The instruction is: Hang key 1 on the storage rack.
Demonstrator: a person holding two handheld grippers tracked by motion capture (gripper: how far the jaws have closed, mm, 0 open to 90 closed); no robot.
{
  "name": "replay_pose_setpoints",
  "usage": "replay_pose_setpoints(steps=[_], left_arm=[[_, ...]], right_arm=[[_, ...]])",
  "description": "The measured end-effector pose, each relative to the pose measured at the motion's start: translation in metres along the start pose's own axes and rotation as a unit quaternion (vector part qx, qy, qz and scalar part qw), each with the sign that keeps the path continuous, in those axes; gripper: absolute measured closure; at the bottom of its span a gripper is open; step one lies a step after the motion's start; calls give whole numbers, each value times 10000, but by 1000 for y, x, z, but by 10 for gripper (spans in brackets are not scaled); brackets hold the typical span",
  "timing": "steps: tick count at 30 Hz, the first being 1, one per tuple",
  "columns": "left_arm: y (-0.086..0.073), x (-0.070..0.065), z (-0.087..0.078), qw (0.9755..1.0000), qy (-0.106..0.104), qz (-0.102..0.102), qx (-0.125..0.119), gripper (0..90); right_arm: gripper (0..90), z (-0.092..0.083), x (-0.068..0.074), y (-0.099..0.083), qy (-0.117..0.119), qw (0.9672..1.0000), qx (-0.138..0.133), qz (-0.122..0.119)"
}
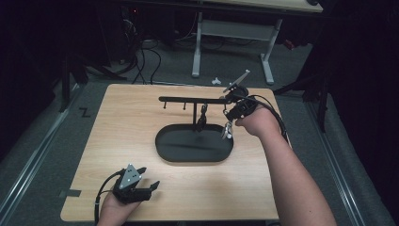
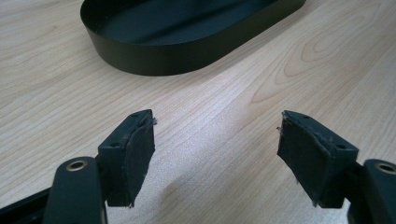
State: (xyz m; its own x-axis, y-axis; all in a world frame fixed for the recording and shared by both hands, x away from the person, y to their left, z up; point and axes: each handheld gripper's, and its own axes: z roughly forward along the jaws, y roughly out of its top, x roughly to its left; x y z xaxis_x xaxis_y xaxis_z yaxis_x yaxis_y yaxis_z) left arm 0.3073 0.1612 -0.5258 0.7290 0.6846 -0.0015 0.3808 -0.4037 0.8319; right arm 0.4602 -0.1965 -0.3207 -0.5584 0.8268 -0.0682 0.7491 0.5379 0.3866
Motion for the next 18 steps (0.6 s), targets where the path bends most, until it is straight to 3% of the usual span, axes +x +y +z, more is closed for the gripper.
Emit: replay_pose_setpoints(steps=[18], left_arm=[[-1, 0, 0, 10000, 3, 25, 53, 275]], right_arm=[[839, 8, -13, 7, -35, 10000, -19, 84]])
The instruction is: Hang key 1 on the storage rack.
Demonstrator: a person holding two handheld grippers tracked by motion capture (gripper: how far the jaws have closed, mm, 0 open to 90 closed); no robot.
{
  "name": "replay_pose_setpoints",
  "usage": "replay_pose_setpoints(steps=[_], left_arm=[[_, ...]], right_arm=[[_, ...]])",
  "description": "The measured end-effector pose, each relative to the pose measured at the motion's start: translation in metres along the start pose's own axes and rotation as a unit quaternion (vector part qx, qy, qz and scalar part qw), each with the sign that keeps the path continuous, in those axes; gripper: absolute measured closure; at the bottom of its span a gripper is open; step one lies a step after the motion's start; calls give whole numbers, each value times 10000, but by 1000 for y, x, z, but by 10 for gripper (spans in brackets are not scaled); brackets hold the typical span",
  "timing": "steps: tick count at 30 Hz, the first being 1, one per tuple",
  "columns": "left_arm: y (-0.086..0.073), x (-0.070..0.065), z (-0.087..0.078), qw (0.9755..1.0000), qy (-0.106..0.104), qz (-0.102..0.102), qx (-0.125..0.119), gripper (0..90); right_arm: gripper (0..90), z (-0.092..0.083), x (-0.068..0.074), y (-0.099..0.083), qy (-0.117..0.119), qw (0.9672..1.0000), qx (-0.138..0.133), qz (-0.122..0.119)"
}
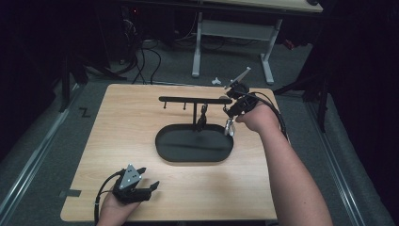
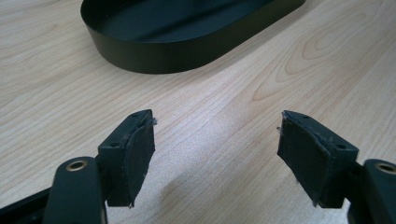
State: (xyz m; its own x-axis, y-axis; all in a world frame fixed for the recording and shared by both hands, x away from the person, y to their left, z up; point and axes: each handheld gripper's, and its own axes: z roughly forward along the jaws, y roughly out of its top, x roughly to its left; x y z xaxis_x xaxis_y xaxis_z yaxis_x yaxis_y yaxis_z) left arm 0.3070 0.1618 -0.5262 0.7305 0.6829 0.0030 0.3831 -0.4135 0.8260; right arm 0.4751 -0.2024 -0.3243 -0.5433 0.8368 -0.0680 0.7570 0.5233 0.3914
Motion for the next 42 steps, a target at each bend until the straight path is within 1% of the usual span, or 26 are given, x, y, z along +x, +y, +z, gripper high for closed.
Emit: replay_pose_setpoints(steps=[1, 4, 5, 6, 7, 9, 10, 11, 16, 19, 23, 29, 31, 32, 33, 36, 39, 42], left_arm=[[0, 0, 0, 10000, -1, 0, 6, 275], [0, 0, 0, 10000, -21, -29, -36, 275], [0, 0, 0, 10000, -17, -29, -49, 275], [0, 0, 0, 10000, -19, -37, -53, 275], [0, 0, 0, 10000, -25, -45, -59, 275], [0, 0, -1, 10000, -32, -51, -51, 275], [0, 0, -1, 10000, -34, -54, -51, 275], [0, 0, -1, 10000, -33, -53, -46, 275], [0, -1, 0, 10000, -19, -47, -51, 275], [0, -1, 0, 10000, -17, -46, -50, 275], [0, -1, 0, 10000, -26, -47, -42, 275], [0, 0, 0, 10000, -39, -31, -7, 275], [0, 0, 1, 10000, -35, -31, -20, 275], [-1, 1, 2, 10000, -42, -38, -12, 275], [-1, 1, 3, 10000, -45, -46, -8, 275], [-1, 1, 3, 10000, -75, -44, -16, 274], [0, 0, 4, 9999, -102, -7, -9, 274], [2, -2, 6, 9999, -115, 14, -18, 274]], right_arm=[[835, 1, 0, 0, -12, 10000, -12, 2], [810, 3, -2, 0, -145, 9999, 18, -5], [805, 4, -4, 0, -181, 9998, -10, 33], [805, 5, -5, -1, -164, 9998, -5, 89], [803, 6, -6, -1, -198, 9998, -8, 73], [798, 7, -7, -3, -239, 9996, 1, 128], [795, 8, -8, -3, -213, 9996, -4, 159], [789, 8, -9, -4, -217, 9997, -11, 132], [760, 11, -10, -10, -225, 9995, -27, 203], [700, 14, -11, -15, -219, 9994, -11, 269], [651, 19, -13, -21, -183, 9991, -42, 384], [548, 29, -15, -34, -178, 9985, -68, 515], [516, 31, -15, -40, -172, 9980, -143, 588], [499, 32, -15, -44, -140, 9980, -206, 578], [478, 34, -14, -47, -131, 9979, -213, 592], [446, 38, -12, -61, -93, 9980, -236, 580], [419, 44, -9, -73, -95, 9982, -201, 562], [393, 50, -8, -88, -79, 9978, -229, 612]])
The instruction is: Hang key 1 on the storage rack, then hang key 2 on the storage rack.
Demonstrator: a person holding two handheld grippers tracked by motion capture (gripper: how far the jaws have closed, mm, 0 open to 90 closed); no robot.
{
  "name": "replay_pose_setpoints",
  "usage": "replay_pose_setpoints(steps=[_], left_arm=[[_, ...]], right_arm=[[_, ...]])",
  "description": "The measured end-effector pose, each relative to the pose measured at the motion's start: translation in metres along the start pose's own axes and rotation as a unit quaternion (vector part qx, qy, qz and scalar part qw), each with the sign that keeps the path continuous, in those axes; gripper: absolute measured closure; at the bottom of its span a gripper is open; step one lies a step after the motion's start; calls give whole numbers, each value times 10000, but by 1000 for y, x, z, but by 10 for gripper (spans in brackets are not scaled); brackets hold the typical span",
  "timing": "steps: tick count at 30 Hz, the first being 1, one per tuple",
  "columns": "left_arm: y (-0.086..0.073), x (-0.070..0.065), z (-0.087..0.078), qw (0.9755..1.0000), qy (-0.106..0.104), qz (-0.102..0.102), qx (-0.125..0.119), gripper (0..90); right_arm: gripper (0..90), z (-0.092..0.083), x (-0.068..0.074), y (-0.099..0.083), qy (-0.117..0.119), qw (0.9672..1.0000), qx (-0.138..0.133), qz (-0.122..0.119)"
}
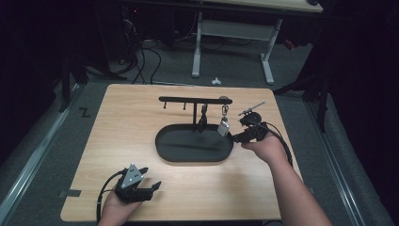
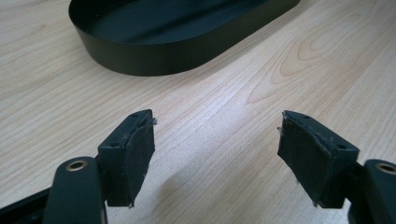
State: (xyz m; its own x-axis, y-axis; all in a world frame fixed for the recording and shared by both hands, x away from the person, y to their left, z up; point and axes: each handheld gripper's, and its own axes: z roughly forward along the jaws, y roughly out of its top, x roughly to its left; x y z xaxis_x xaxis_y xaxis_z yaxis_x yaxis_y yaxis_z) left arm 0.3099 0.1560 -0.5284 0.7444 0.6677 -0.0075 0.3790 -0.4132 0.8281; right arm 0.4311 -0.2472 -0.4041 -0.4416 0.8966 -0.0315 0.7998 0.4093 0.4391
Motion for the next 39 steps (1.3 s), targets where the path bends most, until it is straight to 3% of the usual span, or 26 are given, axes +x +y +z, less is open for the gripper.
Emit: replay_pose_setpoints(steps=[9, 13, 17, 20, 28, 33, 39], left_arm=[[4, -4, 4, 10000, -17, 88, 20, 273], [6, -5, 7, 9999, -21, 140, 28, 273], [8, -8, 9, 9998, -30, 188, 53, 271], [9, -9, 10, 9997, -14, 221, 56, 271], [10, -14, 14, 9996, 3, 273, 89, 269], [12, -18, 18, 9994, -11, 329, 60, 262], [17, -25, 22, 9992, -65, 385, 47, 256]], right_arm=[[354, 13, 3, -42, 15, 9993, -364, 113], [328, 15, 5, -61, -20, 9977, -671, 98], [312, 16, 7, -82, -74, 9945, -1043, -39], [317, 20, 10, -102, -260, 9905, -1352, -34], [250, 30, 17, -157, -133, 9792, -2014, 191], [167, 31, 17, -181, -109, 9740, -2237, 350], [145, 36, 12, -194, -192, 9715, -2338, 339]])
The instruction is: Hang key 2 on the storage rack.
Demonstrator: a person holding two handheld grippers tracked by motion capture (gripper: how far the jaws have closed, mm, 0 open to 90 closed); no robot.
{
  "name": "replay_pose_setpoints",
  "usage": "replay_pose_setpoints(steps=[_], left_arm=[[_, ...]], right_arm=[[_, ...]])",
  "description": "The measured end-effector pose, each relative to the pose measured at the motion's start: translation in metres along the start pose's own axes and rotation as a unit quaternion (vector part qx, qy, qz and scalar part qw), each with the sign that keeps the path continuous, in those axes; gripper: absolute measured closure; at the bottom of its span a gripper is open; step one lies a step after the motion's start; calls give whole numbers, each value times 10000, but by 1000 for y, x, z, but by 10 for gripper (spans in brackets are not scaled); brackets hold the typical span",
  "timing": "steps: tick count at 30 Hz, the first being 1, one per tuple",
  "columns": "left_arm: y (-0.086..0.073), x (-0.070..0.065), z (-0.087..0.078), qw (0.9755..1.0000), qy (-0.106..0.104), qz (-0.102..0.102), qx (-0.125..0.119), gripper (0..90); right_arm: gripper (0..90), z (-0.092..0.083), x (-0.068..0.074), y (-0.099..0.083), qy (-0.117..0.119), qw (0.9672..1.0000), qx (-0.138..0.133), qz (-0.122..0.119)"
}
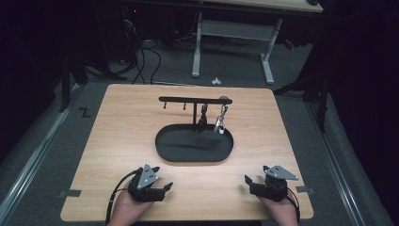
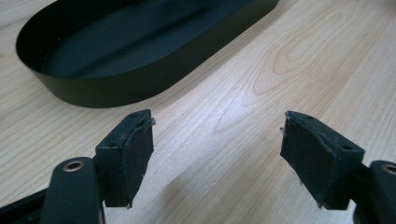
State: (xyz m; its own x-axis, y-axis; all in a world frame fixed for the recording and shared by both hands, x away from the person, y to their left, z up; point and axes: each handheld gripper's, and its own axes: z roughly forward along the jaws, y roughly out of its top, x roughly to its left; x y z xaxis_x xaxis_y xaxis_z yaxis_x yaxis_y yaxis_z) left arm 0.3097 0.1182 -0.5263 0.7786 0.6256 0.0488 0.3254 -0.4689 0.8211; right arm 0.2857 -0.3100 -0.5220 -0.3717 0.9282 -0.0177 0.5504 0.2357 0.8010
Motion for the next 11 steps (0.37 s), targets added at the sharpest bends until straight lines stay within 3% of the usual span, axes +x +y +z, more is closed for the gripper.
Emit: replay_pose_setpoints(steps=[6, 11], left_arm=[[0, -8, 0, 9999, -11, -79, -149, 255], [4, -15, -8, 9997, 12, 101, -212, 251]], right_arm=[[139, 2, 2, -1, 29, 9997, -49, -238], [131, -3, 7, 1, 13, 9994, -134, -314]])
